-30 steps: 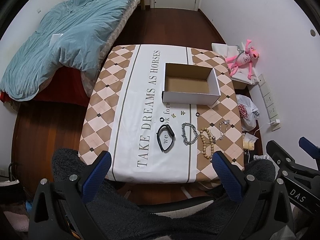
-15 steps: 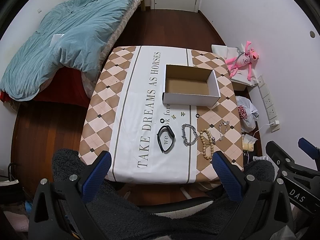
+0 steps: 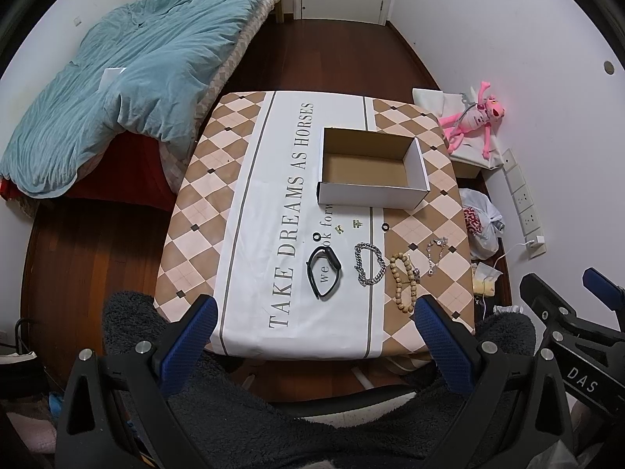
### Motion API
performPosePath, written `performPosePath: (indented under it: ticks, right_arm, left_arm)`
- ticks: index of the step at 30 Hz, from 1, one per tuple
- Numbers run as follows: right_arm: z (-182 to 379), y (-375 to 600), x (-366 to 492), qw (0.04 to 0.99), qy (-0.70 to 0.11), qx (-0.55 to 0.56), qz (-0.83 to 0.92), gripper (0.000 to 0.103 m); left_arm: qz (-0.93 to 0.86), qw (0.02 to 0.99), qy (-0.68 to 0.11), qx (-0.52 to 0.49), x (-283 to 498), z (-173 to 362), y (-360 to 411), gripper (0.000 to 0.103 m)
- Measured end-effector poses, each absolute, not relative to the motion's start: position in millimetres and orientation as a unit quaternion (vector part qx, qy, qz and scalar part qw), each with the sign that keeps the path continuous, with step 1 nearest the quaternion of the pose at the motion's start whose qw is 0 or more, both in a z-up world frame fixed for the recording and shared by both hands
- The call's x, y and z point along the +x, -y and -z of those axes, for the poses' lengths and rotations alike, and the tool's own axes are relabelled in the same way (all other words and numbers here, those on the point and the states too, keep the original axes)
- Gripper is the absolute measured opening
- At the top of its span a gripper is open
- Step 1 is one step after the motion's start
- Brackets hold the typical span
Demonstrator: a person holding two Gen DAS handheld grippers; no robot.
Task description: Organize jewelry
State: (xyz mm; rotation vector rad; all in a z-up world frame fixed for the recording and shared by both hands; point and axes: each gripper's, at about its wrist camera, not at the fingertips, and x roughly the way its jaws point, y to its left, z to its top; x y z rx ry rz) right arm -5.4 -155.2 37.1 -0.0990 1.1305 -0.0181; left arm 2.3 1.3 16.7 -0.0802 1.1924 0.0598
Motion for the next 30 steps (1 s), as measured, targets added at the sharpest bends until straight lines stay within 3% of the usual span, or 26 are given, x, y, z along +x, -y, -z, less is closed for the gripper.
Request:
performPosePath:
  ticks: [20,24,30]
  right_arm:
    - [-45.0,153.7,2.1,0.844,-0.535,-0.04,0.008,0.103]
    - [-27.5,166.4,13.9,0.838,-0.544,-0.029,0.017,0.103]
    - [47.6,170.6,47.9,0.805,-0.592,-0.022,0.026,0.103]
  left_arm:
    - [-0.024,0.827,-0.56,-0.04,11.4,-23.0,0.0,0.103]
    - [-0.032,0.829,-0.557,-0.039,24.1,-8.7,-3.2,0.103]
    - [-0.063,0.83,-0.553,-0.013,49.0,38.4,-11.4,0.103]
